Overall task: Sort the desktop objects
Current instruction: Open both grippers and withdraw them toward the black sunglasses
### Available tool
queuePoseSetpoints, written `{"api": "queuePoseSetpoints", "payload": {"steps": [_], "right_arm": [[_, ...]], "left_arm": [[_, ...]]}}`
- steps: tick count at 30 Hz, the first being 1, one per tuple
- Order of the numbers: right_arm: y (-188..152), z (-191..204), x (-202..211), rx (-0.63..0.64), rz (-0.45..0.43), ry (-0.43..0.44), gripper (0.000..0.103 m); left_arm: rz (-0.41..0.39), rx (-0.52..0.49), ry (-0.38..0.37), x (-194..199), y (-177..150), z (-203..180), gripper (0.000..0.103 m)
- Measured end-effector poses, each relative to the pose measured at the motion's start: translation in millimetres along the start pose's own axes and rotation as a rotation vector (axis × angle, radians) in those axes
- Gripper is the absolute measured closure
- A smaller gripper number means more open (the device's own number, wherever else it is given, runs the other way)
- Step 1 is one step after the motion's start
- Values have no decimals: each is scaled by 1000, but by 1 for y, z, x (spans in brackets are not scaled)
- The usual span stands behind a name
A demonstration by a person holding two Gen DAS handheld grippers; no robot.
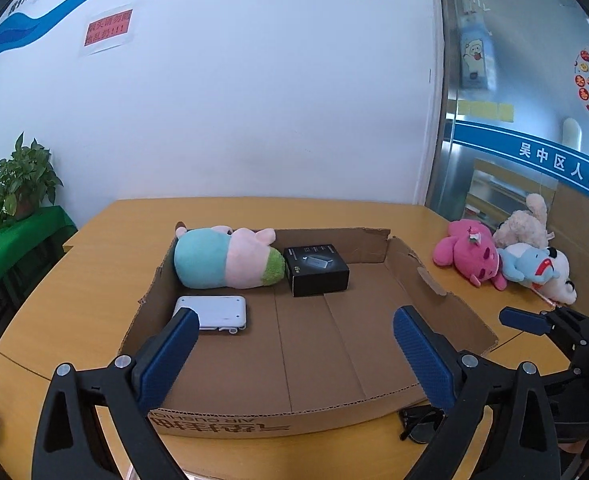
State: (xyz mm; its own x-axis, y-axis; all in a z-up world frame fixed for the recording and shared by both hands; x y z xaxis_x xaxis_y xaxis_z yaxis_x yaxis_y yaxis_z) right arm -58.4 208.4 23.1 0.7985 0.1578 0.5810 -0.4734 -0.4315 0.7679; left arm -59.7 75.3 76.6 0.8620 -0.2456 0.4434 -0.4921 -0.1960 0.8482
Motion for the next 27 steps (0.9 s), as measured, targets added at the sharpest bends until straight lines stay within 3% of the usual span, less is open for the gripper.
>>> {"api": "queuePoseSetpoints", "payload": {"steps": [7,20,24,27], "right_arm": [[-10,9,13,-13,-15,58,20],[-22,18,16,46,-9,76,20],[-40,11,20,87,-8,115,20],[-68,-8,16,48,33,152,20]], "left_arm": [[-5,-1,0,8,-5,2,4],[13,-14,13,17,-11,16,4],[23,-19,14,18,-15,23,4],[49,-2,33,16,-27,37,4]]}}
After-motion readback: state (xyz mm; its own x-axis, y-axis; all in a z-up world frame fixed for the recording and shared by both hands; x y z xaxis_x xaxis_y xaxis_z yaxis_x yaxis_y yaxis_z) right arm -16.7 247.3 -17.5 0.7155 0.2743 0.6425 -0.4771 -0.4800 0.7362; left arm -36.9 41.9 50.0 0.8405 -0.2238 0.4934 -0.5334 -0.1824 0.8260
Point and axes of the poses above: each gripper's, at about its wrist camera, not at the fingertips, and x roughly against the way its jaws point, z to its left, y to its top, the point moved 10 cm from there along -x, roughly the way its jaws point, and after that the axes turned 14 degrees about x, right-handed, at the moved point
